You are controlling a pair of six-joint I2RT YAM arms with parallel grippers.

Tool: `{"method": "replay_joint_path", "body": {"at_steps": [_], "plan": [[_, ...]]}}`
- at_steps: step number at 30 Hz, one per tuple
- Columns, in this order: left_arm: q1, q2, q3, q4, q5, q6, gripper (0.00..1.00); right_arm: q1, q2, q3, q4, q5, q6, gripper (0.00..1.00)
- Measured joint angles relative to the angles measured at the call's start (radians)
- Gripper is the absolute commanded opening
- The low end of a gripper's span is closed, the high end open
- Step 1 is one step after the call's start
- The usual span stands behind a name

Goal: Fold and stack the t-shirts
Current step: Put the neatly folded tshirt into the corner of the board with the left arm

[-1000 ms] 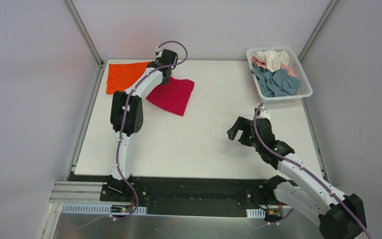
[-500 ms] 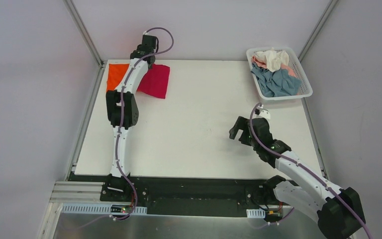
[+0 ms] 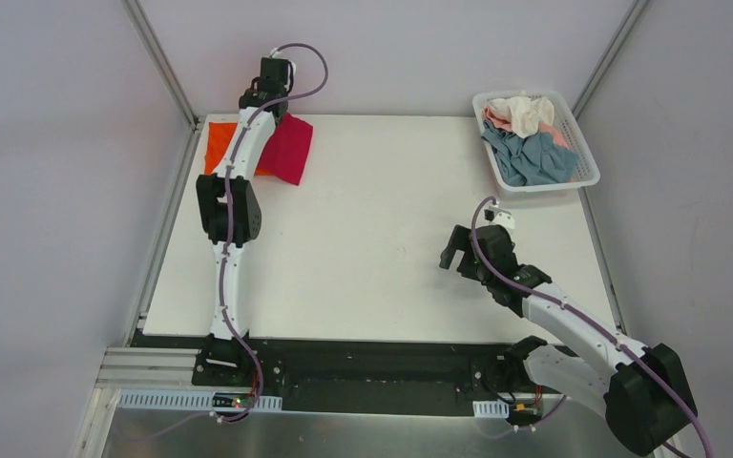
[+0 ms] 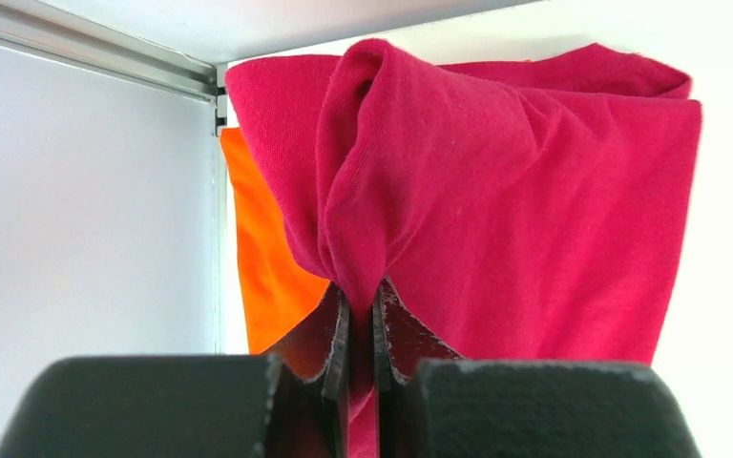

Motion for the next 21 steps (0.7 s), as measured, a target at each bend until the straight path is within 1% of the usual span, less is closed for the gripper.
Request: {"method": "replay_joint_path", "body": {"at_steps": [13, 21], "plan": [[-0.001, -0.051, 0.013, 0.031, 0.011, -0.001, 0.0, 0.0, 0.0, 0.0, 0.0, -0.001, 0.0, 0.99], [-0.001, -0.06, 0.021, 0.04, 0.01, 0.026, 0.0, 0.0, 0.001, 0.0, 0.0, -0.001, 0.0, 0.99]]}}
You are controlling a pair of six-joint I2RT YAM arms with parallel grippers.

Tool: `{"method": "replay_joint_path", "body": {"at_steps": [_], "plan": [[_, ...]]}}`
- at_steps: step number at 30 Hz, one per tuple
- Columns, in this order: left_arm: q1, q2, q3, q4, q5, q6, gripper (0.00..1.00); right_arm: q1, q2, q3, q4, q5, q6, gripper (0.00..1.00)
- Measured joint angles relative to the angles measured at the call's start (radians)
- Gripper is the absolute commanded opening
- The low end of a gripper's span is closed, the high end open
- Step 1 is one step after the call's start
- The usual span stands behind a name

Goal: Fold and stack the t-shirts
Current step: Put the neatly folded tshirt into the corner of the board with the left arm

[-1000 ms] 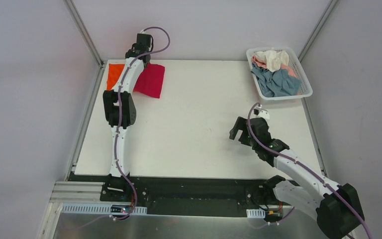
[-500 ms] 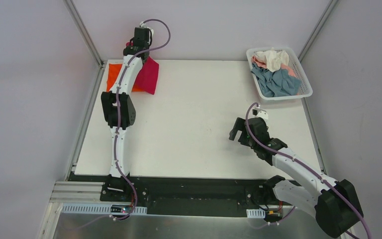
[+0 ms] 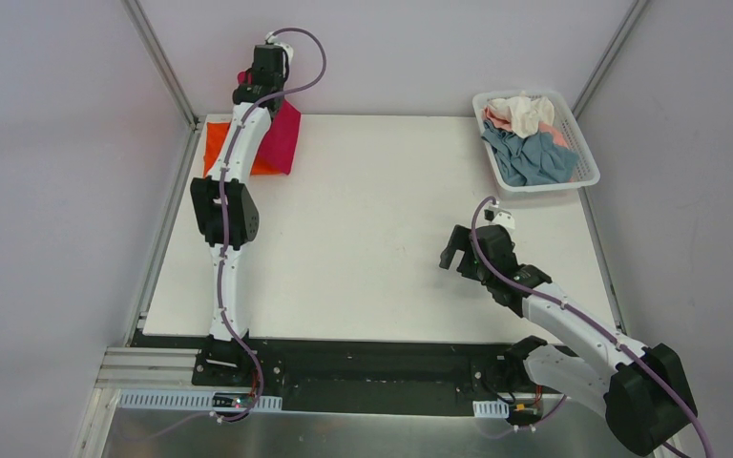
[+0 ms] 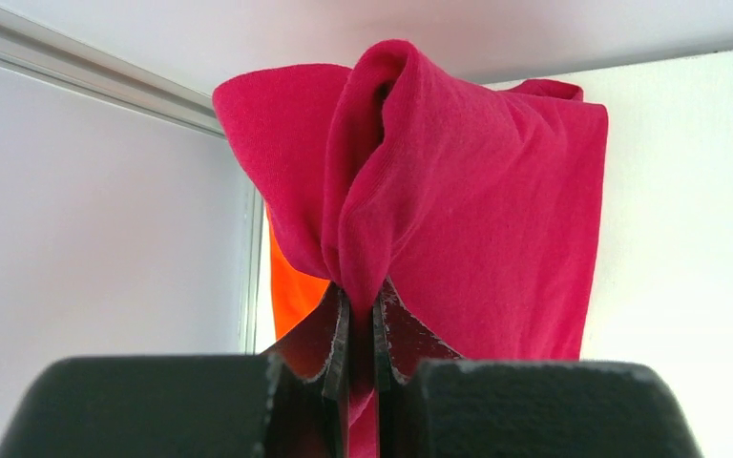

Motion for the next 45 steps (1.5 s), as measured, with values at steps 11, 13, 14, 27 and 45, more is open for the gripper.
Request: {"method": "replay_joint_path", "body": {"at_steps": [11, 13, 14, 27, 45], "plan": [[0.004, -0.006, 0.003, 0.003, -0.016, -0.003, 0.0, 0.0, 0.002, 0.0, 0.0, 0.001, 0.0, 0.99], [0.008, -0.006, 0.003, 0.004, -0.016, -0.006, 0.0, 0.0, 0.004, 0.0, 0.0, 0.003, 0.0, 0.99], [0.011, -0.006, 0.002, 0.005, -0.018, -0.009, 0.0, 0.0, 0.006, 0.0, 0.0, 0.005, 0.0, 0.99], [0.096, 0.012, -0.018, 0.018, -0.042, -0.051, 0.0, 0.0, 0.021, 0.001, 0.0, 0.019, 0.0, 0.99], [0.146, 0.066, -0.05, 0.067, -0.121, -0.121, 0.1, 0.0, 0.053, 0.002, 0.0, 0.027, 0.0, 0.99]]}}
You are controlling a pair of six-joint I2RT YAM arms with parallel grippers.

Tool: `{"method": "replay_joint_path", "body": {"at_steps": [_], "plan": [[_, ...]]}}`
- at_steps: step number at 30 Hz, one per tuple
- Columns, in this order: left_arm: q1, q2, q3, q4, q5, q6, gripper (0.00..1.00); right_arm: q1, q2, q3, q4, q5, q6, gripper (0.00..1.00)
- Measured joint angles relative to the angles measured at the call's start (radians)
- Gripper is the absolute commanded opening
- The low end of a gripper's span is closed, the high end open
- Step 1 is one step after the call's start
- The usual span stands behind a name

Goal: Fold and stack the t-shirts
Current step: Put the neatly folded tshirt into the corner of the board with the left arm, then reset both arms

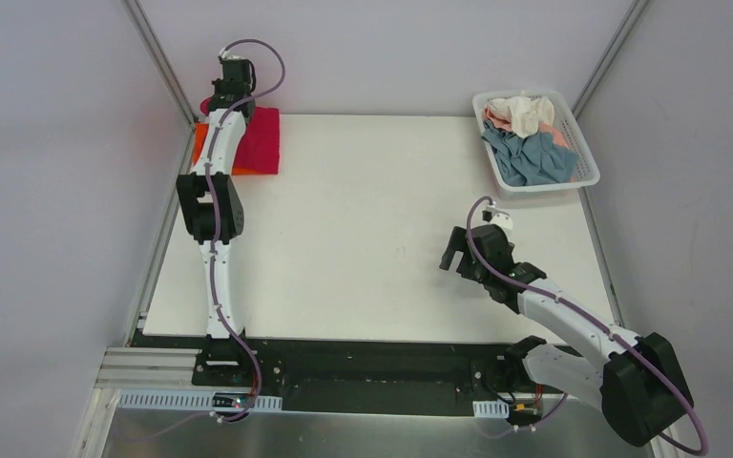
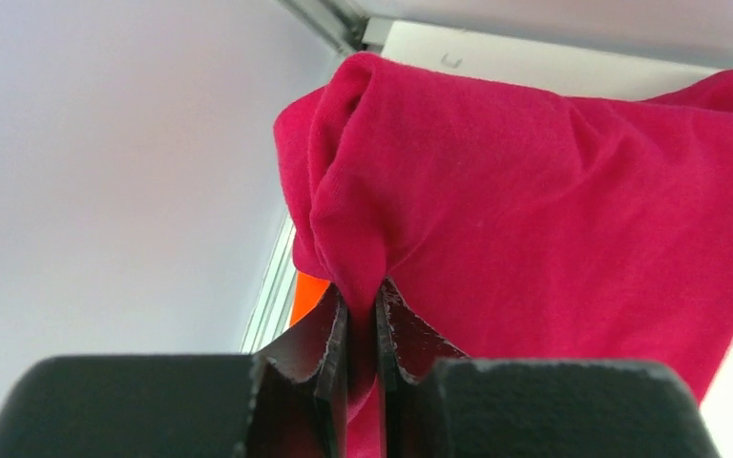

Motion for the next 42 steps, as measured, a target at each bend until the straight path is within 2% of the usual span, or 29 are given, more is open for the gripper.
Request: {"method": "replay_joint_path", "body": {"at_steps": [11, 13, 15, 18, 20, 22, 23, 32, 36, 42], "plan": [[0.045, 0.004, -0.049, 0.005, -0.045, -0.09, 0.12, -0.002, 0.021, 0.018, 0.0, 0.007, 0.0, 0.99], [0.045, 0.008, -0.049, 0.007, -0.059, -0.096, 0.2, -0.002, 0.022, 0.019, 0.0, 0.008, 0.0, 0.99], [0.044, 0.014, -0.049, 0.014, -0.076, -0.099, 0.23, -0.002, 0.026, 0.021, 0.0, 0.011, 0.0, 0.99], [0.044, 0.022, -0.05, 0.02, -0.098, -0.107, 0.42, -0.002, 0.031, 0.022, 0.0, 0.014, 0.0, 0.99], [0.044, 0.022, -0.055, 0.025, -0.111, -0.121, 0.65, -0.002, 0.032, 0.022, 0.0, 0.014, 0.0, 1.0], [0.044, 0.021, -0.064, 0.032, -0.127, -0.136, 0.95, -0.002, 0.032, 0.022, 0.0, 0.014, 0.0, 0.99], [0.044, 0.02, -0.075, 0.037, -0.127, -0.148, 0.98, -0.002, 0.032, 0.022, -0.001, 0.014, 0.0, 0.99], [0.043, -0.071, -0.2, 0.026, -0.072, -0.239, 0.99, -0.002, 0.03, 0.022, -0.001, 0.014, 0.0, 1.0], [0.032, -0.178, -0.256, 0.022, -0.011, -0.282, 0.99, -0.002, 0.023, 0.024, -0.012, 0.018, 0.006, 1.0], [0.004, -0.435, -0.396, 0.003, 0.197, -0.425, 0.99, -0.002, -0.013, 0.035, -0.026, 0.039, 0.046, 1.0]]}}
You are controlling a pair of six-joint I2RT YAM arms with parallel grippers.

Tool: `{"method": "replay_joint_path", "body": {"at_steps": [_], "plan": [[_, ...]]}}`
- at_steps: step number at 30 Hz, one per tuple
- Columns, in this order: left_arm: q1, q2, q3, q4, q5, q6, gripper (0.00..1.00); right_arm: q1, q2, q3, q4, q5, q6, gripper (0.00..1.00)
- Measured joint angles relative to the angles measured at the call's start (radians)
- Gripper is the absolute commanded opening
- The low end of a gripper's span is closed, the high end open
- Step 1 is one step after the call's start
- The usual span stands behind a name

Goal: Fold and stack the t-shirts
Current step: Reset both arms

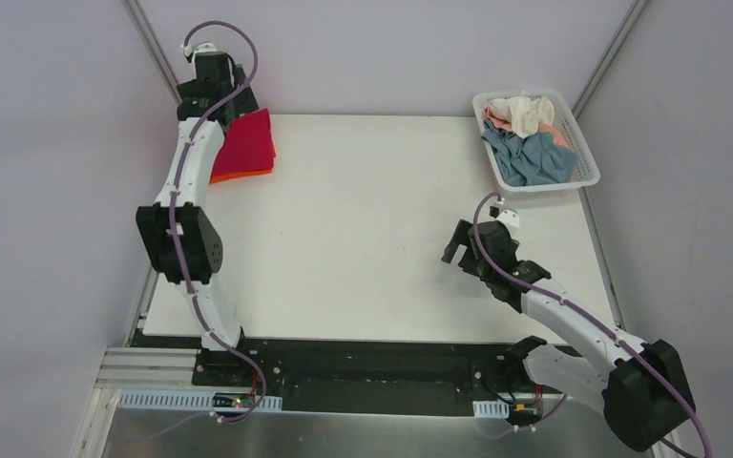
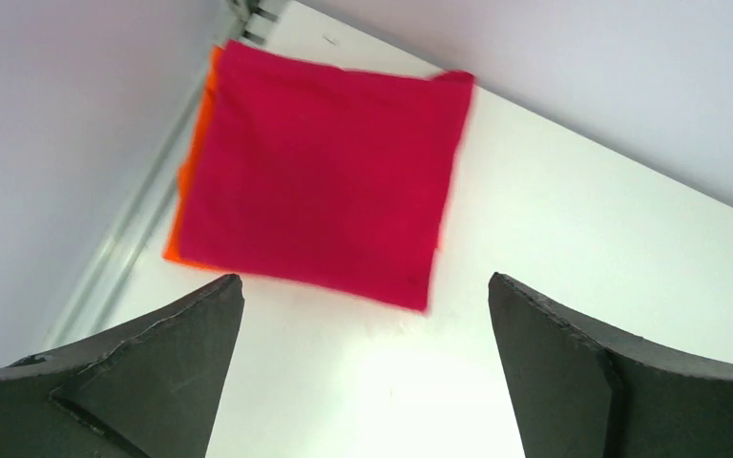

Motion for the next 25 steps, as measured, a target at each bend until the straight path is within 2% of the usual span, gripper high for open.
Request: {"method": "replay_joint_path", "body": {"at_steps": [4, 8, 14, 19, 25], "plan": [[-0.044, -0.226, -0.175, -0.006, 0.093, -0.099, 0.99, -0.004, -0.05, 0.0, -0.008, 0.015, 0.038, 1.0], [-0.139, -0.392, -0.369, -0.002, 0.131, -0.175, 0.99, -0.008, -0.121, 0.0, -0.025, 0.024, 0.069, 1.0], [-0.3, -0.508, -0.678, -0.002, 0.149, -0.25, 0.99, -0.01, -0.188, 0.0, -0.064, 0.042, 0.107, 1.0], [-0.389, -0.645, -0.953, -0.037, 0.148, -0.327, 0.99, -0.01, -0.203, 0.0, -0.089, 0.054, 0.135, 1.0], [-0.426, -0.835, -1.124, -0.042, 0.148, -0.378, 0.99, -0.01, -0.213, 0.0, -0.101, 0.065, 0.148, 1.0]]}}
